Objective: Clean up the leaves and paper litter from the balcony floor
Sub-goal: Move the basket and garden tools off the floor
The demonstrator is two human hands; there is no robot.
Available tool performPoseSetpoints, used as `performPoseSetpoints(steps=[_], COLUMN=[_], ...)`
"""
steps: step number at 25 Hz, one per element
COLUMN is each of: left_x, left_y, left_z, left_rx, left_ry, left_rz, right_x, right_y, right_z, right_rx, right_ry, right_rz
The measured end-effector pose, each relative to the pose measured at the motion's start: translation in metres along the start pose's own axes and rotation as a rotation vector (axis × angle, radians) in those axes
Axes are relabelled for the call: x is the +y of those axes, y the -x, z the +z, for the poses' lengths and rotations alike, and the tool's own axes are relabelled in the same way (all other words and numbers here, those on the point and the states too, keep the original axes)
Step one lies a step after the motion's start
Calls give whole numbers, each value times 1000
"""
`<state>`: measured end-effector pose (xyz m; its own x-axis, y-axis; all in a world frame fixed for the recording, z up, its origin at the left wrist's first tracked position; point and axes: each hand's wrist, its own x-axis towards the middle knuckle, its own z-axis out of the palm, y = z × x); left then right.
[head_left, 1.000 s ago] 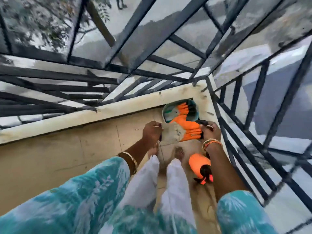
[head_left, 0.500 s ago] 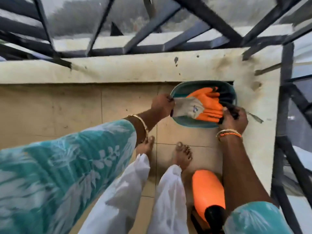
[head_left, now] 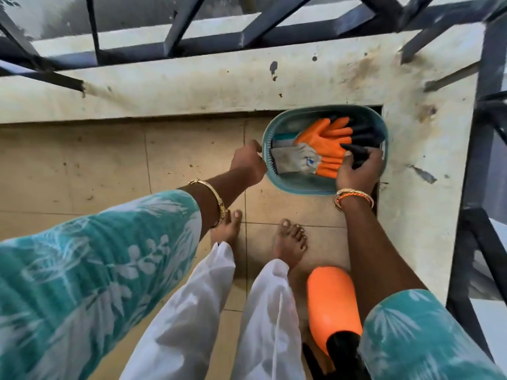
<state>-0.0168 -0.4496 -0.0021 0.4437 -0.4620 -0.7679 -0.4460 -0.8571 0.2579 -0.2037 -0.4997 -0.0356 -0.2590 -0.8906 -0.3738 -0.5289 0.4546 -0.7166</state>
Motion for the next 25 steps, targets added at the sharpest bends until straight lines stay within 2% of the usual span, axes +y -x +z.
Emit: performPoseSetpoints(steps=[5, 10, 13, 16, 20, 25], left_x=[6, 2, 0, -2, -8, -40], left_y=[33, 94, 143, 204, 300, 427], left_z=[-9, -33, -63, -108, -165, -222], left_rx=[-44, 18, 126, 221, 470, 610], left_ry=[-170, -325, -479, -595, -503, -402], left_rz=[156, 320, 444, 487, 509, 374], right_x=[0, -35, -81, -144, -234, -336], right_y=[19, 61, 90, 127, 186, 283], right_z=[-26, -66, -91, -120, -164, -215], right_rx=[-5, -46, -131, -188, -209, -230], right_ry=[127, 244, 331, 445, 512, 582], right_rz=[-57, -256, -393, -535, -582, -770])
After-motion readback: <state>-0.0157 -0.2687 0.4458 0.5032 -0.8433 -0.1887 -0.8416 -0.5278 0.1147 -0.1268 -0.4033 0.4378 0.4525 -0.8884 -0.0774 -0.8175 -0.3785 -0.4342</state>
